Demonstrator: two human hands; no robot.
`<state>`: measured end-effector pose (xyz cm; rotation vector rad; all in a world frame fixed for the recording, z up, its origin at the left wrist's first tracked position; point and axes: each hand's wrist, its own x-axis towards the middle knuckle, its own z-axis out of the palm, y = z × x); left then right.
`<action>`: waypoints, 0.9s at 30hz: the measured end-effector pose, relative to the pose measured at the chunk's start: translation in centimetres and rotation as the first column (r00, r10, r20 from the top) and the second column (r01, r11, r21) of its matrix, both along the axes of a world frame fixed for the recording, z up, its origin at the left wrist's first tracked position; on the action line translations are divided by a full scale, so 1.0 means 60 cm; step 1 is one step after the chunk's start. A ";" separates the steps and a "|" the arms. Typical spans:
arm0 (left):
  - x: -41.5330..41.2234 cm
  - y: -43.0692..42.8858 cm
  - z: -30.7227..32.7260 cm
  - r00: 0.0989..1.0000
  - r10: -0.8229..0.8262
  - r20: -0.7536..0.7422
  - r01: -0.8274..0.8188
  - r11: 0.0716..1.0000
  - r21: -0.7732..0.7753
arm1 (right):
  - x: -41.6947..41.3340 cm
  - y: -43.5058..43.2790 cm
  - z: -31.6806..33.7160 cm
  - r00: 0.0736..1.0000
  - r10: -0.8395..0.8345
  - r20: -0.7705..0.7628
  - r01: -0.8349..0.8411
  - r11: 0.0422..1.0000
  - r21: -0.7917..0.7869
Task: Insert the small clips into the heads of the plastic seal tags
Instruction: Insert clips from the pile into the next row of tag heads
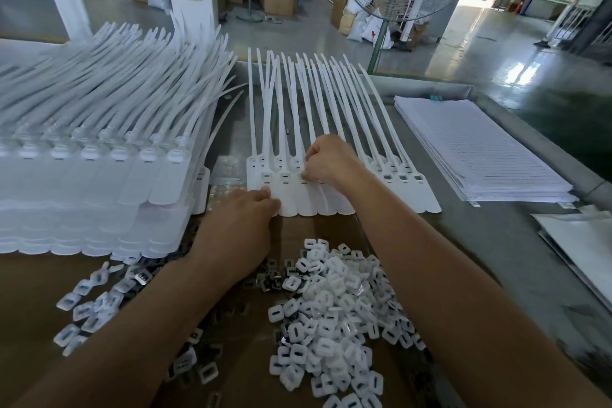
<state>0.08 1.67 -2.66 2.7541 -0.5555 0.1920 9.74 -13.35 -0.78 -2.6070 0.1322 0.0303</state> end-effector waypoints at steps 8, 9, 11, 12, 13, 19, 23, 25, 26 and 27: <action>0.000 0.000 -0.002 1.000 0.004 0.004 -0.004 1.000 0.001 | 0.008 0.002 -0.009 1.000 0.008 -0.006 -0.008 0.999 -0.036; 0.000 0.000 -0.002 1.000 0.006 0.002 -0.006 1.000 0.002 | 0.006 0.001 -0.010 1.000 0.018 0.006 -0.018 0.999 -0.032; -0.001 0.000 -0.001 1.000 0.008 -0.003 -0.008 1.000 0.005 | -0.001 -0.003 -0.012 0.998 0.050 0.039 -0.050 0.999 -0.021; -0.001 0.000 -0.001 1.000 0.009 -0.004 -0.009 1.000 0.007 | -0.006 -0.006 -0.013 0.996 0.070 0.059 -0.070 0.998 -0.010; 0.000 0.000 -0.001 1.000 0.011 -0.003 -0.011 1.000 0.008 | -0.012 -0.009 -0.013 0.993 0.089 0.078 -0.090 0.996 0.005; 0.002 0.002 -0.003 1.000 -0.004 -0.003 0.004 1.000 -0.006 | -0.047 -0.028 0.005 0.983 0.180 0.031 -0.182 0.965 0.188; 0.005 0.002 -0.007 1.000 -0.005 -0.005 0.005 1.000 -0.021 | -0.084 -0.044 0.026 0.954 0.300 -0.014 -0.291 0.935 0.201; 0.006 0.001 -0.009 1.000 -0.003 -0.004 0.003 1.000 -0.029 | -0.107 -0.051 0.033 0.937 0.349 -0.025 -0.340 0.925 0.170; 0.007 0.001 -0.011 1.000 0.003 -0.011 -0.004 1.000 -0.026 | -0.118 -0.054 0.036 0.926 0.375 -0.050 -0.363 0.918 0.158; 0.007 0.000 -0.012 1.000 0.012 -0.018 -0.012 1.000 -0.022 | -0.128 -0.057 0.039 0.912 0.401 -0.086 -0.385 0.910 0.153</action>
